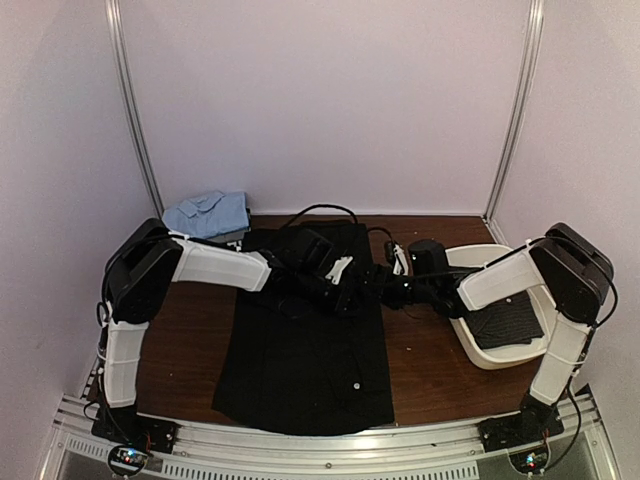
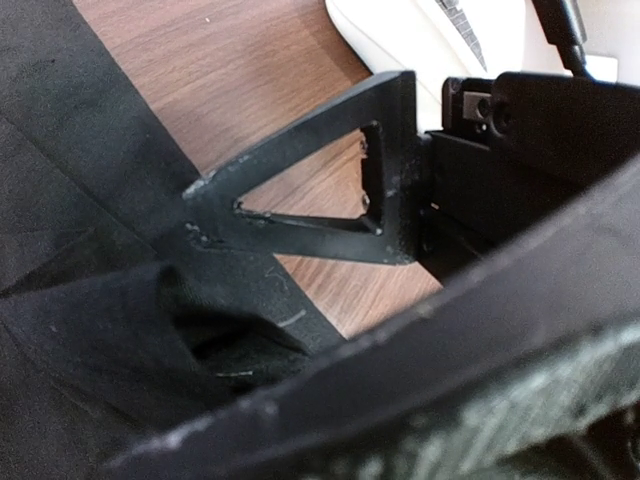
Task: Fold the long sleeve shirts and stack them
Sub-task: Pass from the left arm to the right
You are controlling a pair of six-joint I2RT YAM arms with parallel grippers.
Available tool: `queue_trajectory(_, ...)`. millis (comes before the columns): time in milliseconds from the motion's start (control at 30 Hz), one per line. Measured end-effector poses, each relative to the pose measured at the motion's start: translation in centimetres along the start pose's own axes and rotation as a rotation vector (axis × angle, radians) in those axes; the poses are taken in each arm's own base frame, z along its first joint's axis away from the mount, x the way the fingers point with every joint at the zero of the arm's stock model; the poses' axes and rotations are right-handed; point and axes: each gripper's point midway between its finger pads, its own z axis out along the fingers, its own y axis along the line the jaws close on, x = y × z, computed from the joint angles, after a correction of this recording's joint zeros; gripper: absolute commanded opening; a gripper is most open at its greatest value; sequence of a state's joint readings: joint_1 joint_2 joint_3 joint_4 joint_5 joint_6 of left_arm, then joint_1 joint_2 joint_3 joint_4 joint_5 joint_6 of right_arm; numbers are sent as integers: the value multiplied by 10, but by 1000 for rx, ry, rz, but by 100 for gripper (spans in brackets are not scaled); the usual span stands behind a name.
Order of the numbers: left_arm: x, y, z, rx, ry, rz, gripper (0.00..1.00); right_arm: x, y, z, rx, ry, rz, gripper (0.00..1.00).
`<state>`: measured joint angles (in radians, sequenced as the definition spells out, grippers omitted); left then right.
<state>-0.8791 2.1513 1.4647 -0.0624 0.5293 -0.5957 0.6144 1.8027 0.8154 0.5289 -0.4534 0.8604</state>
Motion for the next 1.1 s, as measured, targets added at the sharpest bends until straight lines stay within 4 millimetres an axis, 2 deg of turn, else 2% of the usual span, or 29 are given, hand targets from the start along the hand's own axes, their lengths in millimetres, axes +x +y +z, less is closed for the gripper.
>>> queue_trajectory(533,-2,-1,-1,-2,4,6,0,8,-10,2,63,54,-97,58)
queue_trajectory(867,-5,-1,-2,-19,2,16,0,11,-14,6,91,81,-125,23)
queue_trajectory(967,-5,3,-3,-42,2,11,7,13,-17,7,102,91,-130,12)
queue_trajectory(1100,-1,12,-5,-95,13,-1,18,11,-16,8,106,93,-138,2)
